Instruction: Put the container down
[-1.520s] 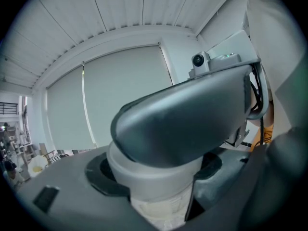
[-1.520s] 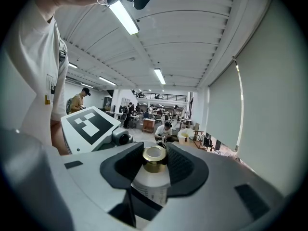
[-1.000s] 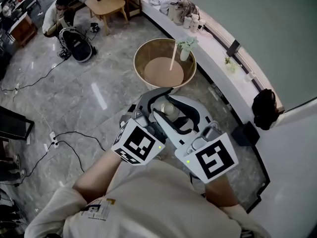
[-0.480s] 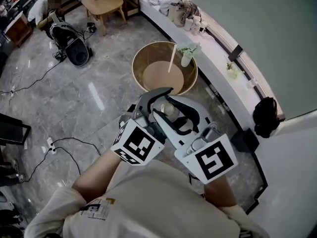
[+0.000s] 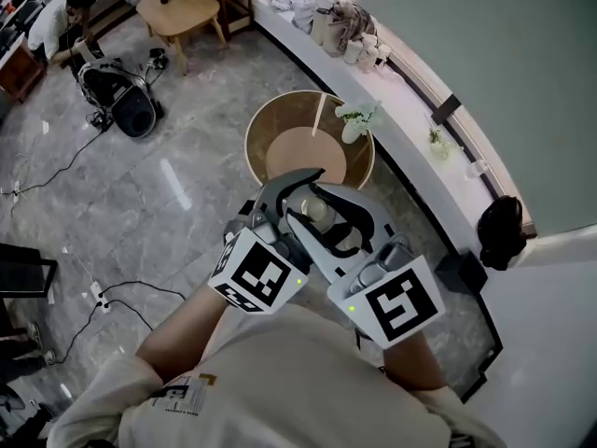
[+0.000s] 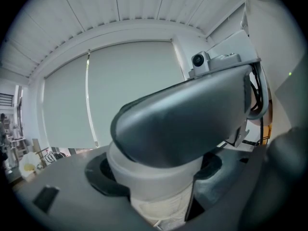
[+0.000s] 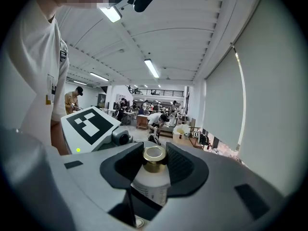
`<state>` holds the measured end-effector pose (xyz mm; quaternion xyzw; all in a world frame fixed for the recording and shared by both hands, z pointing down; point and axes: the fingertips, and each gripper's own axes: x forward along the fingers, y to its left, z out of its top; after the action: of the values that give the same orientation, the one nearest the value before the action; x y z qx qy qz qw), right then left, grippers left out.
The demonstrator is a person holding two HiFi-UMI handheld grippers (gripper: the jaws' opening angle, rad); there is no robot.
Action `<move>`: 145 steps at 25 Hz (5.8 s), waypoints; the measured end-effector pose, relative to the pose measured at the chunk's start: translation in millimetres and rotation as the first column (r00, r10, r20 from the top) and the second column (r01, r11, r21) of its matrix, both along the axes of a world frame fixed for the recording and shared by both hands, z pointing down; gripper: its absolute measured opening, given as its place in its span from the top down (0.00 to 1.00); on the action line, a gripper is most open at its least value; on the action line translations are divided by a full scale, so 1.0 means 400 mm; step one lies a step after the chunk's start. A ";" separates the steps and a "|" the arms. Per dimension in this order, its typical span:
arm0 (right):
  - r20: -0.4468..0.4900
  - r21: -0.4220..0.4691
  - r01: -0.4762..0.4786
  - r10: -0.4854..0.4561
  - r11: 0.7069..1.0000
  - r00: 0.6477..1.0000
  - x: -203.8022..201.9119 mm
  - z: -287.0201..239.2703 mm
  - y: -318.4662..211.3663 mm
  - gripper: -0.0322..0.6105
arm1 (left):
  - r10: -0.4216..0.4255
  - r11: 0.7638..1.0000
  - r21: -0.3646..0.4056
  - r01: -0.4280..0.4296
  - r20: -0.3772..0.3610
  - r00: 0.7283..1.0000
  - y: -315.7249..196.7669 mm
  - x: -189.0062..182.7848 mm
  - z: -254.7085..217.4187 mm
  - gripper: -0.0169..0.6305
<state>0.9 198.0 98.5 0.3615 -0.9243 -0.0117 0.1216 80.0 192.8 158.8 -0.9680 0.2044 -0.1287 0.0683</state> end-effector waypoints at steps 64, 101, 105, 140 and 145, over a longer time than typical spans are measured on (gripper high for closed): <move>-0.065 -0.097 0.074 -0.081 0.992 0.995 -0.024 0.461 -1.037 0.73 | -0.107 0.994 0.024 0.107 -0.027 0.994 -1.064 -0.035 0.426 0.44; -0.069 -0.258 0.000 -0.019 0.966 0.997 -0.029 1.522 -1.314 0.73 | -0.079 0.990 -0.114 0.084 0.051 0.996 -1.300 -0.034 1.515 0.44; -0.052 -0.270 -0.002 -0.012 0.963 0.999 -0.035 1.596 -1.326 0.73 | -0.070 0.986 -0.144 0.083 0.097 0.993 -1.304 -0.043 1.599 0.44; -0.070 -0.245 0.019 -0.037 0.969 0.997 -0.107 1.770 -1.333 0.72 | -0.057 0.961 -0.243 0.133 0.297 0.953 -1.294 -0.153 1.785 0.44; -0.052 -0.252 0.019 -0.033 0.968 0.998 -0.100 1.749 -1.335 0.68 | -0.079 0.957 -0.246 0.156 0.295 0.952 -1.283 -0.178 1.764 0.44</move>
<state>-39.0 -335.9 798.1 0.3307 -0.9193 0.0937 0.1918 8.8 -320.2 864.2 -0.9260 0.2311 -0.2955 -0.0421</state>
